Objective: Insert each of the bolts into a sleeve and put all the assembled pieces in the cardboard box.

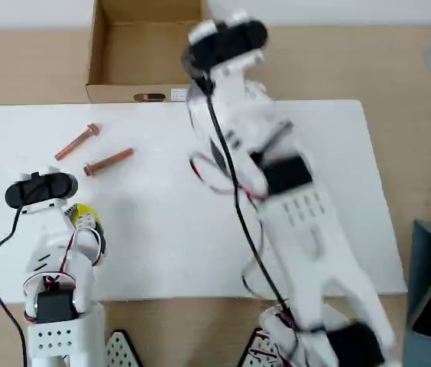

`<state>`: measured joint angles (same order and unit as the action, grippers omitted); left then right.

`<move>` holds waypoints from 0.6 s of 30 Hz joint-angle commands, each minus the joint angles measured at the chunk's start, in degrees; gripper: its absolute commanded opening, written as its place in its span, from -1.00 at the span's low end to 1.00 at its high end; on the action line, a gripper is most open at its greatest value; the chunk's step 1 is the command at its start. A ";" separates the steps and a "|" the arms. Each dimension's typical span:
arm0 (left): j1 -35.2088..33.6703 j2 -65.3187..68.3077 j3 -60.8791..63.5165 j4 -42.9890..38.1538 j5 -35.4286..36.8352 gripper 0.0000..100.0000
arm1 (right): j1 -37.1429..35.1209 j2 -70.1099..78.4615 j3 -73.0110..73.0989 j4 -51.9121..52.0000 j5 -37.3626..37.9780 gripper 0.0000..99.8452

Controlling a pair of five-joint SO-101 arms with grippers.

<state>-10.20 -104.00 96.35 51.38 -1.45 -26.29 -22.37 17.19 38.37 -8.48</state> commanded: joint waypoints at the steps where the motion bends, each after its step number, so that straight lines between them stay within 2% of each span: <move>1: -0.26 -0.57 0.62 0.18 -0.18 -1.00 | 1.27 10.86 -14.20 -3.60 3.87 -0.98; 7: -0.26 -0.57 0.62 0.18 -0.18 -1.00 | 2.42 29.49 -29.05 -8.97 12.31 -0.98; 18: -0.53 -0.57 0.62 0.18 -0.18 -1.00 | 2.33 58.24 -55.96 -8.97 23.38 -0.98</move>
<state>-10.20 -104.00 96.35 51.38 -1.45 -24.62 32.22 -29.05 31.25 12.44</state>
